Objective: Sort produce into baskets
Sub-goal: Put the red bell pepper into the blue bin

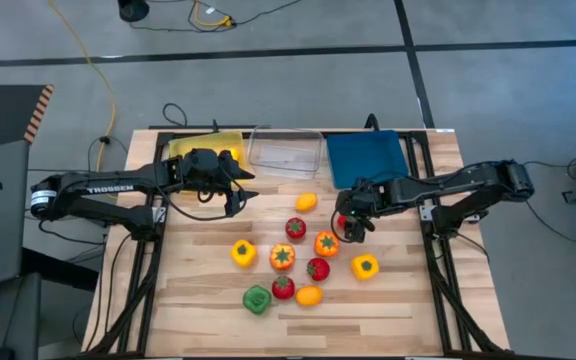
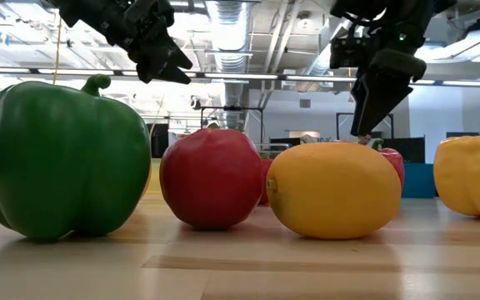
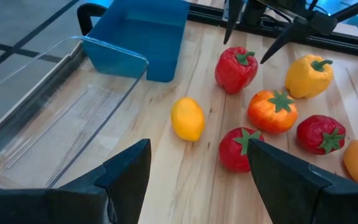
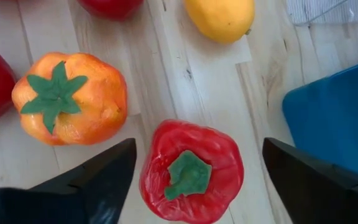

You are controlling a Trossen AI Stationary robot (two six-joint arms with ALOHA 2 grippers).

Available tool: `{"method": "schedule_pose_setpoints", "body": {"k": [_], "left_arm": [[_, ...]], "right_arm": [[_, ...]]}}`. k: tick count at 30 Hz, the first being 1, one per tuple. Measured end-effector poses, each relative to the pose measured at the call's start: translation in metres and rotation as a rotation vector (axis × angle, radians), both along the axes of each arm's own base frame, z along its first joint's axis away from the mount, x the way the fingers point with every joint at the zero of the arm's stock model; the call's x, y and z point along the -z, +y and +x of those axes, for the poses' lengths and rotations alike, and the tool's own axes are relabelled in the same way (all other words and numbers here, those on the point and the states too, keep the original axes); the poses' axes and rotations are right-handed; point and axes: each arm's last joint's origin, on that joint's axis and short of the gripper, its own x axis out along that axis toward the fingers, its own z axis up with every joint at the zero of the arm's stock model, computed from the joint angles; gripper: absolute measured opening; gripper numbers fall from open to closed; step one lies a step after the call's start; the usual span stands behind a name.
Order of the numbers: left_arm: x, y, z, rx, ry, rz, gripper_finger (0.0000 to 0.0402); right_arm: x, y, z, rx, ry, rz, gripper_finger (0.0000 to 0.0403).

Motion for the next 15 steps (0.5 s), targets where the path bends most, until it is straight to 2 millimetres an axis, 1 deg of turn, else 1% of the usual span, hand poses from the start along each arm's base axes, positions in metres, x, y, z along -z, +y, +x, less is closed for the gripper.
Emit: {"method": "schedule_pose_setpoints", "body": {"k": [3,9,15], "left_arm": [[0.0000,0.0000,0.0000,0.000,0.000,0.000,0.0254],[-0.0001,0.0000,0.0000,-0.007,-0.003,-0.011,0.0254],[-0.0001,0.0000,0.0000,-0.007,-0.003,-0.013,0.0254]], "right_arm": [[0.0000,0.0000,0.0000,0.000,0.000,0.000,0.0397],[0.0000,0.0030,0.0000,-0.016,0.001,-0.002,0.0389],[0.0014,0.0040,-0.0026,-0.016,0.032,-0.002,0.0391]]}}
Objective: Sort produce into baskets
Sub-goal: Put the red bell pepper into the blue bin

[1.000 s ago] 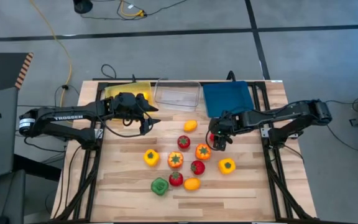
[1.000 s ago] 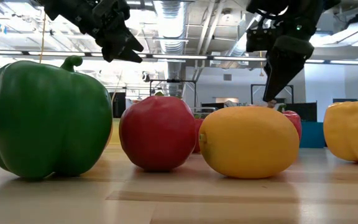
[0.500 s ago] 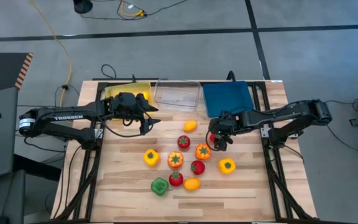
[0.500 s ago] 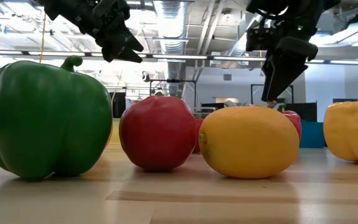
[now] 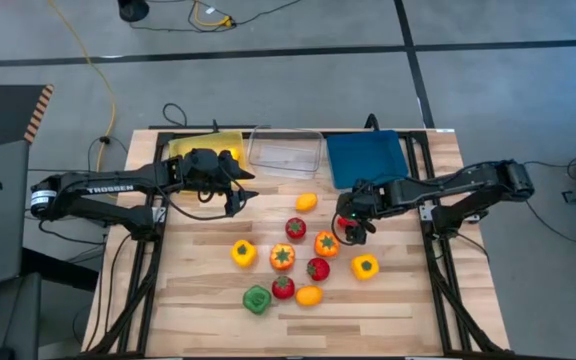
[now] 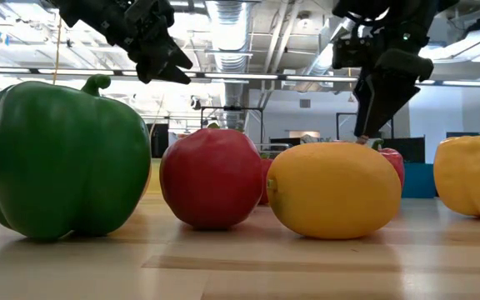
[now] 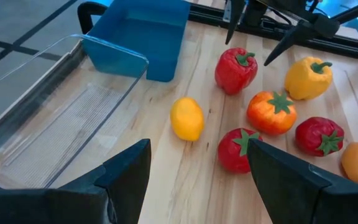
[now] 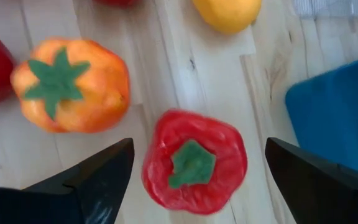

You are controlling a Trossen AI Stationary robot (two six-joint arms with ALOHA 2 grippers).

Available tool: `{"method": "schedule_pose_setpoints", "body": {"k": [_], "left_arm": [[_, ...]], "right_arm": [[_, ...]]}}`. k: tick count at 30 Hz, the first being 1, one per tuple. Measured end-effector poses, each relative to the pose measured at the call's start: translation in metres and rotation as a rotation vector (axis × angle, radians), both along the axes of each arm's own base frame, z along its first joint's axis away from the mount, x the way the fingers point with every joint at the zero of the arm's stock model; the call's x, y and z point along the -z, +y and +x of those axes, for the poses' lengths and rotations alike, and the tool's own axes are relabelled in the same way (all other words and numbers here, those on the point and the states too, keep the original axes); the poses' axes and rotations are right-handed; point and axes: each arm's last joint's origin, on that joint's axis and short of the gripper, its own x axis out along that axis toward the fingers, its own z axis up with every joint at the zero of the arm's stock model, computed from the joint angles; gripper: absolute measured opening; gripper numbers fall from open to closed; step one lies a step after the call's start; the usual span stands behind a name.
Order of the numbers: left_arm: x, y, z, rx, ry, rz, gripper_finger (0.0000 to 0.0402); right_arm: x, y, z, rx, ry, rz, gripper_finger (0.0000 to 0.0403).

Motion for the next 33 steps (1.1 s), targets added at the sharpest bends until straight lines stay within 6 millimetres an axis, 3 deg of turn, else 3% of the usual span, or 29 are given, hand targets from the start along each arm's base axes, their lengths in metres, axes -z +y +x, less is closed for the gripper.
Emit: {"method": "schedule_pose_setpoints", "body": {"k": [24,33], "left_arm": [[0.000,0.000,0.000,-0.002,-0.001,-0.003,0.0254],[0.000,0.000,0.000,-0.002,-0.001,-0.003,0.0254]], "right_arm": [[0.001,-0.011,0.001,0.025,0.001,0.044,0.0384],[0.028,-0.011,0.015,0.007,0.108,0.032,0.0384]]}}
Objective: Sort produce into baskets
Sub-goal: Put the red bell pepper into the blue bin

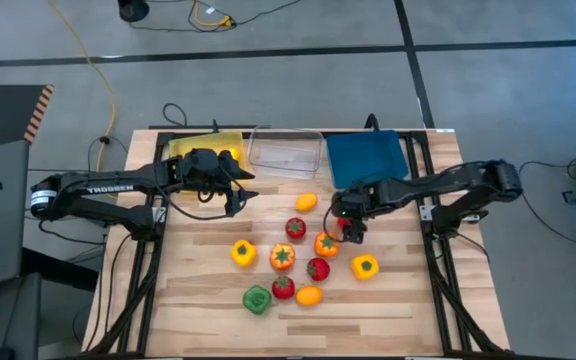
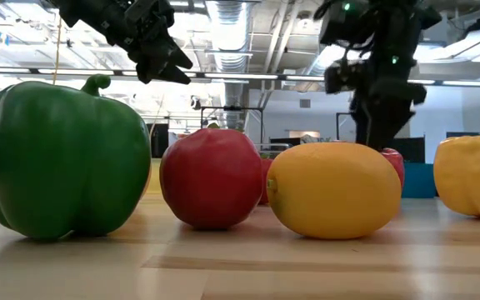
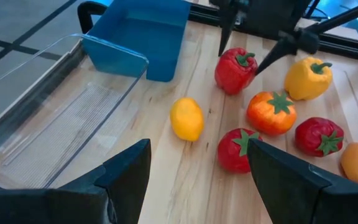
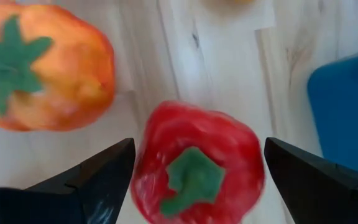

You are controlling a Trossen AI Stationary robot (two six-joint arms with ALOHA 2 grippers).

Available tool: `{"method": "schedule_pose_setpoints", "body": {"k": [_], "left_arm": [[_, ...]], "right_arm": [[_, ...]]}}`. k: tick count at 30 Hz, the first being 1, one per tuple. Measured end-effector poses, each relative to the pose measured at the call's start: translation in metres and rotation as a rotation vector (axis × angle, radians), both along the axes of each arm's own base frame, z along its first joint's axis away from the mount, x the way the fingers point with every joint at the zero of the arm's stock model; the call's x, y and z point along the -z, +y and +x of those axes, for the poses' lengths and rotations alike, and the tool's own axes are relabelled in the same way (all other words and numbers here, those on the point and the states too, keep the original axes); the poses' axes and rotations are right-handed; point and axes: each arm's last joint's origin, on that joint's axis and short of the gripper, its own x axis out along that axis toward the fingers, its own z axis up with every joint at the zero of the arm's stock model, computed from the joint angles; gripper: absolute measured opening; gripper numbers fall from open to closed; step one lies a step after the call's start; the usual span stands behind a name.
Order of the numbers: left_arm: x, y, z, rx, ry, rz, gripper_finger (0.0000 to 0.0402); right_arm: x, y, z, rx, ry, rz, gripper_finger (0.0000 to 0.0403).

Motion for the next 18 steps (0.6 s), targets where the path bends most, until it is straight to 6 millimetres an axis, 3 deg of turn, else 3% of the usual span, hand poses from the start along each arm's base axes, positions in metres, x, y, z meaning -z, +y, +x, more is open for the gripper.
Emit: {"method": "schedule_pose_setpoints", "body": {"k": [9,18], "left_arm": [[0.000,0.000,0.000,0.000,0.000,0.000,0.0254],[0.000,0.000,0.000,-0.001,0.000,0.000,0.0254]], "right_arm": [[0.025,-0.002,0.010,0.005,0.098,-0.027,0.0383],[0.017,-0.002,0.002,0.007,0.095,-0.017,0.0344]]}}
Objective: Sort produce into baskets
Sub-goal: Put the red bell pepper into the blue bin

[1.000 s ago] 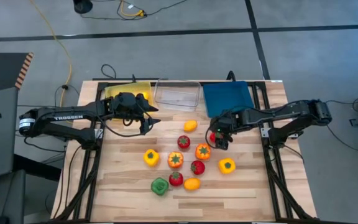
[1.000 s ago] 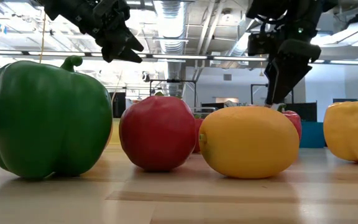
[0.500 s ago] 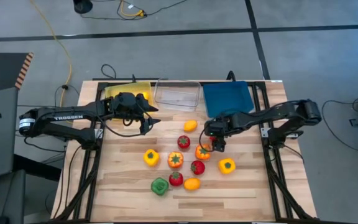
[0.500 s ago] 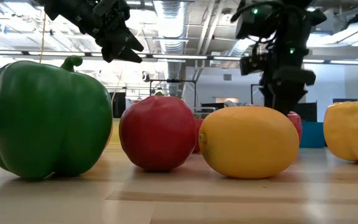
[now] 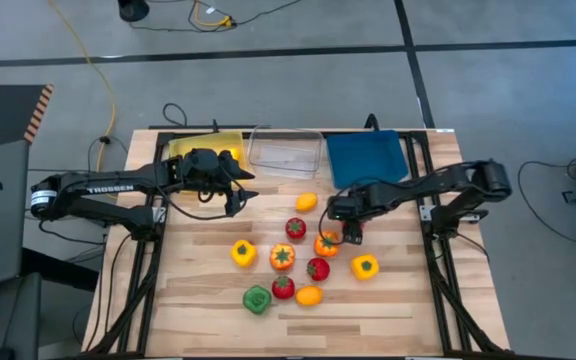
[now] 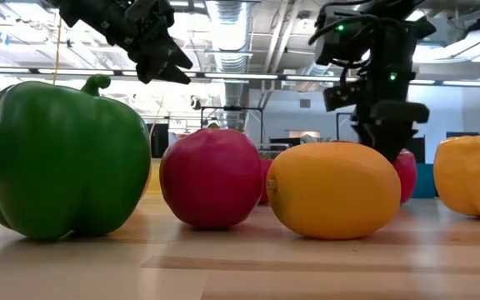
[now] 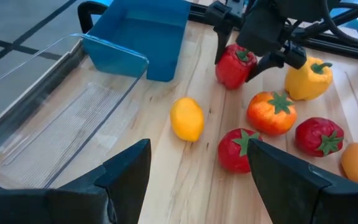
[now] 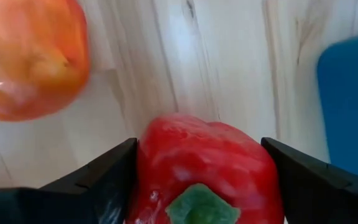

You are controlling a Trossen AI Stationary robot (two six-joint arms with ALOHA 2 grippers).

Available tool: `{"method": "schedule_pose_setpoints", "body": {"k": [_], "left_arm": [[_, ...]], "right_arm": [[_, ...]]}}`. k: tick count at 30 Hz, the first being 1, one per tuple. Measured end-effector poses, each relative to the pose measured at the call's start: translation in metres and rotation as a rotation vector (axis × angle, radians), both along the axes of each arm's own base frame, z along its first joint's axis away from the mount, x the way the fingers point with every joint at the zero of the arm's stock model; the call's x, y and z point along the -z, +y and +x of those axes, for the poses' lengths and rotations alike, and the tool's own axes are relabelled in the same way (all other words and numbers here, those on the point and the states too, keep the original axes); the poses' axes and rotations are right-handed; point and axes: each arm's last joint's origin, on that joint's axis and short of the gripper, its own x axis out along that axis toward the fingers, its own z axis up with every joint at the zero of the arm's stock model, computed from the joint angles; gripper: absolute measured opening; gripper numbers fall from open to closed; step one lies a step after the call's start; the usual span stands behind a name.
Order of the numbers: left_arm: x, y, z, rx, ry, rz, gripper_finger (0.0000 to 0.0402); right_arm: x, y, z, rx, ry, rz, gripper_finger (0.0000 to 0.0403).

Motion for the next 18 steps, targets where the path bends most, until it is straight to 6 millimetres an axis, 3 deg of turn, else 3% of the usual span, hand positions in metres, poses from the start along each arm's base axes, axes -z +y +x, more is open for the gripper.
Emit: {"method": "schedule_pose_setpoints", "body": {"k": [12,18], "left_arm": [[0.000,0.000,0.000,0.000,0.000,0.000,0.0254],[0.000,0.000,0.000,0.001,0.000,0.001,0.0254]], "right_arm": [[-0.034,-0.013,-0.018,0.051,-0.111,-0.003,0.0343],[-0.073,-0.031,-0.024,0.110,-0.237,-0.022,0.0347]]}}
